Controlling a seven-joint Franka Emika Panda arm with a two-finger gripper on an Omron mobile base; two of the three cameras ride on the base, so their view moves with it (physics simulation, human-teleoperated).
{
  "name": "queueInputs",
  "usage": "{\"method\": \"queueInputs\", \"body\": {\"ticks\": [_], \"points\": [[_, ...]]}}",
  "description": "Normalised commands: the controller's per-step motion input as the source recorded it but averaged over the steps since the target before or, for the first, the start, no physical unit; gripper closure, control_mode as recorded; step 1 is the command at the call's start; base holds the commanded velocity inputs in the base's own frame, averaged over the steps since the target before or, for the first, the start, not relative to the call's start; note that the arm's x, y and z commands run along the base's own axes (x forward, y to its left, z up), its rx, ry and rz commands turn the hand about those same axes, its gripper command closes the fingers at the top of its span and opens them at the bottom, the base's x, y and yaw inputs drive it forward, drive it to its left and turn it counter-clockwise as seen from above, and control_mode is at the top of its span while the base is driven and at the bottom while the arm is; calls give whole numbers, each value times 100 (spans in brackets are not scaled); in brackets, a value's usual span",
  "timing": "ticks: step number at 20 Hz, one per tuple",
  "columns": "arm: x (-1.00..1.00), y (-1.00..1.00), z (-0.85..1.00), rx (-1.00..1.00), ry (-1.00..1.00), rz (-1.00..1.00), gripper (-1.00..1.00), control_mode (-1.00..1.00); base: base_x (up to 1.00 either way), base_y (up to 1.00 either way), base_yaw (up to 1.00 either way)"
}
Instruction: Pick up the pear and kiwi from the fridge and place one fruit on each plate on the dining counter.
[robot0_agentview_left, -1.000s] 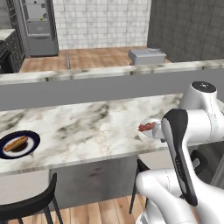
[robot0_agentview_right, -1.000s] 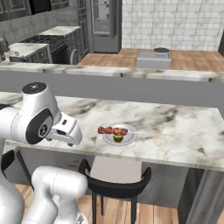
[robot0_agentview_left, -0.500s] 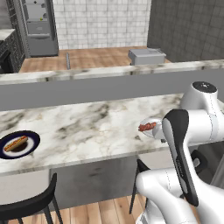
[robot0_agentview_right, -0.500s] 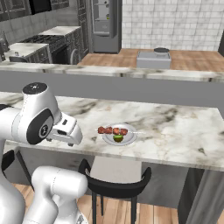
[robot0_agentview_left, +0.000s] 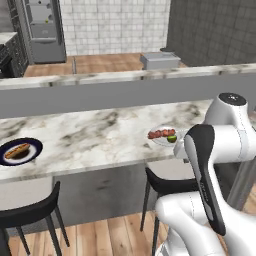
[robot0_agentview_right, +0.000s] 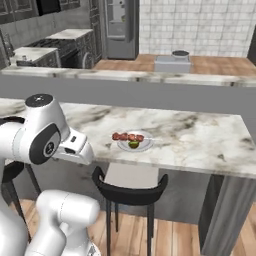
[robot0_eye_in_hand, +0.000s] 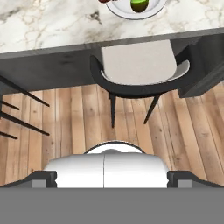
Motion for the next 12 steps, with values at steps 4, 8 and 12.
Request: {"method": "queueInputs", "body": {"ticks": [4,8,12], "points": [[0,0,0,0,0,0,-100,100,-46,-72,0],[0,0,0,0,0,0,-100,100,-24,-88,0],[0,0,0,0,0,0,-100,100,-1,-100,13]]}}
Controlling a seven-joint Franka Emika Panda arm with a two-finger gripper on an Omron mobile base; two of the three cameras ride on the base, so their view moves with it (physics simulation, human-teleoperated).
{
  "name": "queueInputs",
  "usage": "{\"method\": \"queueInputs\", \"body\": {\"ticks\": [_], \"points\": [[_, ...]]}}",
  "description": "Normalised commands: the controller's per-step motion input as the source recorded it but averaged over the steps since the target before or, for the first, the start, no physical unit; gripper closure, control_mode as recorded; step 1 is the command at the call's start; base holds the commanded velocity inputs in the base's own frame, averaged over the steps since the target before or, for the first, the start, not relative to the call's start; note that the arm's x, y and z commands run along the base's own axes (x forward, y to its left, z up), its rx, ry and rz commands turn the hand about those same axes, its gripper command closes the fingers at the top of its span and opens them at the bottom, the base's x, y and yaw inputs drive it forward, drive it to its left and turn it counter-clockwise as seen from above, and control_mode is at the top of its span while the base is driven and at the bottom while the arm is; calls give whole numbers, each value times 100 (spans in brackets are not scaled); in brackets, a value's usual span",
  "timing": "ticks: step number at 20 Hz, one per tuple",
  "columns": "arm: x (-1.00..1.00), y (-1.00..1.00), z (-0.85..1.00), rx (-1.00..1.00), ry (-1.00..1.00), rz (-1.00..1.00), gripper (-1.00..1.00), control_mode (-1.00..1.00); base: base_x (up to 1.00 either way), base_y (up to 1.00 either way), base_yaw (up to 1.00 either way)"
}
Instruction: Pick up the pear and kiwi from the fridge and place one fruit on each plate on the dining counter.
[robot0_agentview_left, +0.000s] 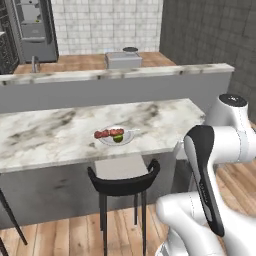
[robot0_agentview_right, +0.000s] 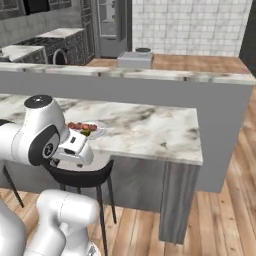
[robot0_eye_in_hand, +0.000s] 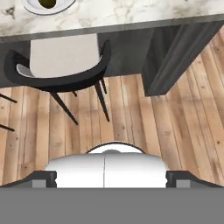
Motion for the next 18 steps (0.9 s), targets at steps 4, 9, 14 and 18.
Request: {"method": "queueInputs", "body": {"ticks": [4,9,14,18], "points": [[0,0,0,0,0,0,-100,100,0,-100,18],[0,0,0,0,0,0,-100,100,0,-100,14],[0,0,0,0,0,0,-100,100,2,-100,4],[0,0,0,0,0,0,-100,100,23,-100,-4]]}}
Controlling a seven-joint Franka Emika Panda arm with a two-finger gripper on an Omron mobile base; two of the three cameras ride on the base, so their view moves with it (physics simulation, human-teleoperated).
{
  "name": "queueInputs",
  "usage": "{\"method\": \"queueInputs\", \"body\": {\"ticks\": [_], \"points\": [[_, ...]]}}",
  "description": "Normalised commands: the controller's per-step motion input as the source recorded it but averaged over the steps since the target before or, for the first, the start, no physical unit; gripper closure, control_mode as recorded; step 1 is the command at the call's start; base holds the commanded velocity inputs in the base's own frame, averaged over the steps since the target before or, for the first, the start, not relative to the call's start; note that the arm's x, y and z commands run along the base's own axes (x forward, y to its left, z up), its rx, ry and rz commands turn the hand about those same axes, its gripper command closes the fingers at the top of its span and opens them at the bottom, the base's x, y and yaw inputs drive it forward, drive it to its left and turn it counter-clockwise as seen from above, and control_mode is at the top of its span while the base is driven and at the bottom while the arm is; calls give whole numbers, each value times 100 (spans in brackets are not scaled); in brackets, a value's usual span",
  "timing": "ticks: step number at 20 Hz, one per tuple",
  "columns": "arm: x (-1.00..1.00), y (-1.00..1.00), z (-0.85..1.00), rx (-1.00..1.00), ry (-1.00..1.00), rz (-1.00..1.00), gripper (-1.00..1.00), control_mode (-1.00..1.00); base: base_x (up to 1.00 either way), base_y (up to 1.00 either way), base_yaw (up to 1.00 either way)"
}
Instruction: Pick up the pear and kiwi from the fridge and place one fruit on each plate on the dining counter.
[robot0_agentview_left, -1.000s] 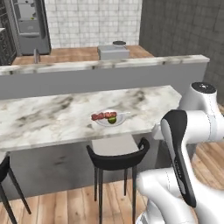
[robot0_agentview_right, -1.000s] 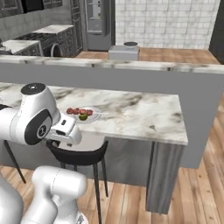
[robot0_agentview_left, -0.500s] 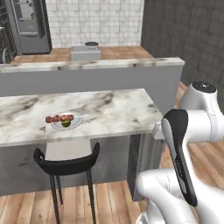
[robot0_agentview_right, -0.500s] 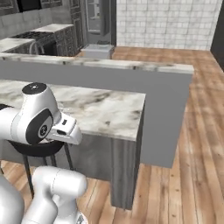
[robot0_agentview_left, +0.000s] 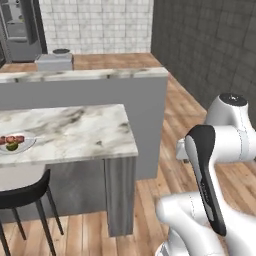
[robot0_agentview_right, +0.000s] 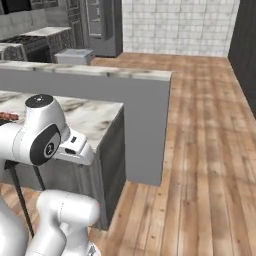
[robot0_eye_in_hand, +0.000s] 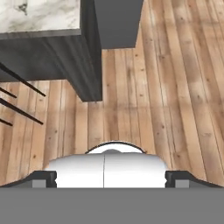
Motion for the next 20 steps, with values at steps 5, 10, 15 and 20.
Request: {"method": "queueInputs", "body": {"ticks": [5,10,15,20], "points": [[0,0,0,0,0,0,-100,100,13,-100,-6],[0,0,0,0,0,0,-100,100,27,-100,-8],[0,0,0,0,0,0,-100,100,68,-100,-3],[0,0,0,0,0,0,-100,100,100,-95,0]]}}
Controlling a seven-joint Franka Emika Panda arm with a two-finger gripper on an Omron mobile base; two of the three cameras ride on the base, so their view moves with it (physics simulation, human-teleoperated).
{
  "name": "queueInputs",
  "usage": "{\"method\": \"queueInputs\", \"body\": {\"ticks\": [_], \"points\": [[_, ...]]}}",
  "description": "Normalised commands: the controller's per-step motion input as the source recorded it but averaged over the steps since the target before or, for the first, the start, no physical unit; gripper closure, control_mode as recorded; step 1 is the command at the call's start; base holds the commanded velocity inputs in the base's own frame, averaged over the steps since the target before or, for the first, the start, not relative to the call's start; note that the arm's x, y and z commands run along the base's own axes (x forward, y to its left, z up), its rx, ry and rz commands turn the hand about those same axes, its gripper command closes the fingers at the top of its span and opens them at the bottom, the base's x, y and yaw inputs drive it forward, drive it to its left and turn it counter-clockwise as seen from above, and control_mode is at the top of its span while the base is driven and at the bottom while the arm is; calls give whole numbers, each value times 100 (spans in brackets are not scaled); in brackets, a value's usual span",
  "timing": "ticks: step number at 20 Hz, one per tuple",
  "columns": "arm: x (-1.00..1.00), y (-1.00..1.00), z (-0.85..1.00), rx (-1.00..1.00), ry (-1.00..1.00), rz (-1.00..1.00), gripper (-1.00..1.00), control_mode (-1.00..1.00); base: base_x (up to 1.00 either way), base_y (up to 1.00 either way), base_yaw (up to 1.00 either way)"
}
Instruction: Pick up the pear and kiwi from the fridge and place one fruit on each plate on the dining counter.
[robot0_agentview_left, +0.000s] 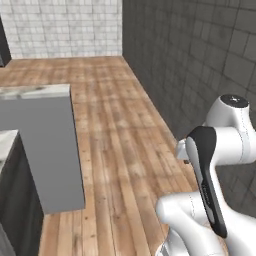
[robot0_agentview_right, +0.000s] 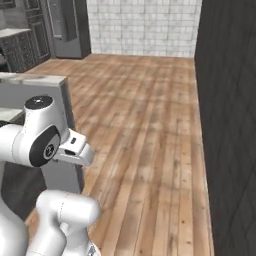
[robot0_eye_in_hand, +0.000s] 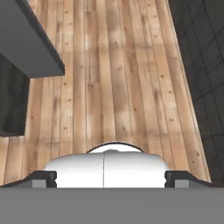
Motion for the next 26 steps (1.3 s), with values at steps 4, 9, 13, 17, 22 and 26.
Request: {"method": "queueInputs", "body": {"ticks": [4,9,13,17,22,26], "points": [[0,0,0,0,0,0,-100,100,100,-74,3],[0,0,0,0,0,0,-100,100,100,-46,5],[0,0,0,0,0,0,-100,100,100,-8,11],[0,0,0,0,0,0,-100,100,100,0,14],[0,0,0,0,0,0,-100,100,100,-30,20],[0,0,0,0,0,0,-100,100,100,-49,25]]}}
